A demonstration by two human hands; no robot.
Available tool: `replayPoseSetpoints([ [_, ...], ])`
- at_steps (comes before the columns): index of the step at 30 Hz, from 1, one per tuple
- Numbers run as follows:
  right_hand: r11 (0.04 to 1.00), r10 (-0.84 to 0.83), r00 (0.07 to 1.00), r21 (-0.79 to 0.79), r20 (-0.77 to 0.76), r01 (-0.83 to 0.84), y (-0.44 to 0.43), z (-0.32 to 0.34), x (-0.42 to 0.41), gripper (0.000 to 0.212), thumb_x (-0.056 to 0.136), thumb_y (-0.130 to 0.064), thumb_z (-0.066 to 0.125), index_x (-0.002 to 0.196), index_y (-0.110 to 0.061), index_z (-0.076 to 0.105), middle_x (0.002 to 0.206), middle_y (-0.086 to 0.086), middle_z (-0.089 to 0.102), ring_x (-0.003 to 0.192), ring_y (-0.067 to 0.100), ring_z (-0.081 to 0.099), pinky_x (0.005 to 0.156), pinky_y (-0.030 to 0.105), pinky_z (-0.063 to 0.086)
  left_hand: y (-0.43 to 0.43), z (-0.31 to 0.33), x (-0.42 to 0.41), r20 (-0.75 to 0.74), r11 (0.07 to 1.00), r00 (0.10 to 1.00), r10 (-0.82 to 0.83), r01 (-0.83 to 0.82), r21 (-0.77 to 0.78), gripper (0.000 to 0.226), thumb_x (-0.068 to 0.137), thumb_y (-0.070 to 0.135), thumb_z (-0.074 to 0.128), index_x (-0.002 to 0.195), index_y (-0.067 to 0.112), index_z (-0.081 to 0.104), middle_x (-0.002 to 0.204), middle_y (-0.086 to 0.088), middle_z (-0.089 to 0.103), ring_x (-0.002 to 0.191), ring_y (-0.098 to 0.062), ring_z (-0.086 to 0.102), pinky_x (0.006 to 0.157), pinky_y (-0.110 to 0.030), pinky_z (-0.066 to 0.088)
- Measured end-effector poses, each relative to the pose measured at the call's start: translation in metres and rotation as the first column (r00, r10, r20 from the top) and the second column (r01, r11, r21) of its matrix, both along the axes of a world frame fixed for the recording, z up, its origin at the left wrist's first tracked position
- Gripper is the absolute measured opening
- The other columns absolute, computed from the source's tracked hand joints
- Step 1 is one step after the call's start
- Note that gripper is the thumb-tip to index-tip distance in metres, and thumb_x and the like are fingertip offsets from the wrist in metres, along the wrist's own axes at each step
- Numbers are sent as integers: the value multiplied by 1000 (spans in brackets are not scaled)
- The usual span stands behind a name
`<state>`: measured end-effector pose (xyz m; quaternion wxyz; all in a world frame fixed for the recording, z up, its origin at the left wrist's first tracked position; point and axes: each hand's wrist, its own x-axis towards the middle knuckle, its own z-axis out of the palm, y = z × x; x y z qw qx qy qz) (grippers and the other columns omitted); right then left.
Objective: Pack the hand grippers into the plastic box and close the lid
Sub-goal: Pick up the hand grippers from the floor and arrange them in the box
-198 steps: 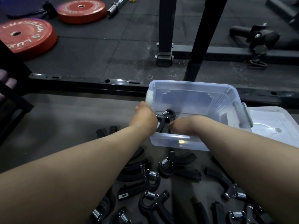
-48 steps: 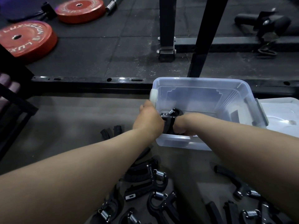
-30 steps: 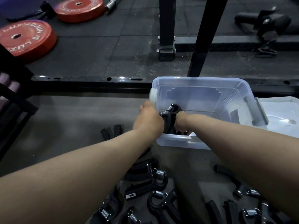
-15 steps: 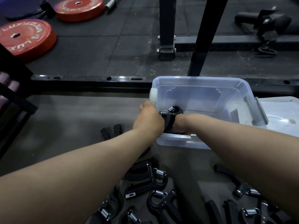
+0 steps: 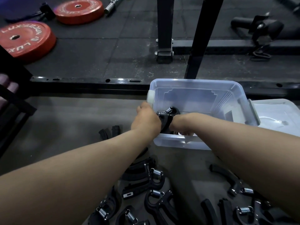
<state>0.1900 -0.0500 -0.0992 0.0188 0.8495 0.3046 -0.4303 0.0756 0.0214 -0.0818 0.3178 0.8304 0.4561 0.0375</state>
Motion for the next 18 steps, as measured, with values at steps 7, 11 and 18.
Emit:
replayPoseSetpoints([
  [7, 985, -139, 989, 95, -45, 143, -24, 12, 11, 26, 91, -23, 45, 109, -14, 61, 106, 7, 64, 87, 22, 72, 73, 38, 60, 8, -5, 0, 93, 998, 994, 65, -63, -28, 37, 102, 39, 29, 114, 8, 45, 115, -13, 53, 100, -36, 55, 84, -40, 42],
  [11, 973, -196, 980, 120, -30, 199, -41, 14, 18, 25, 88, -17, 46, 103, -7, 63, 102, 8, 69, 84, 24, 72, 72, 37, 58, 11, -9, 1, 109, 996, 990, 88, -88, -3, 37, 100, 34, 28, 122, 7, 43, 114, -12, 54, 103, -36, 54, 90, -43, 44],
  [18, 985, -74, 991, 165, 107, 56, -66, 33, 11, 26, 95, -11, 46, 109, 1, 64, 89, 12, 60, 71, 28, 55, 59, 27, 44, 1, 2, 0, 2, 892, 999, -33, 29, 451, 49, 81, 11, 55, 128, 23, 52, 141, -9, 32, 123, -32, 35, 102, -37, 27],
])
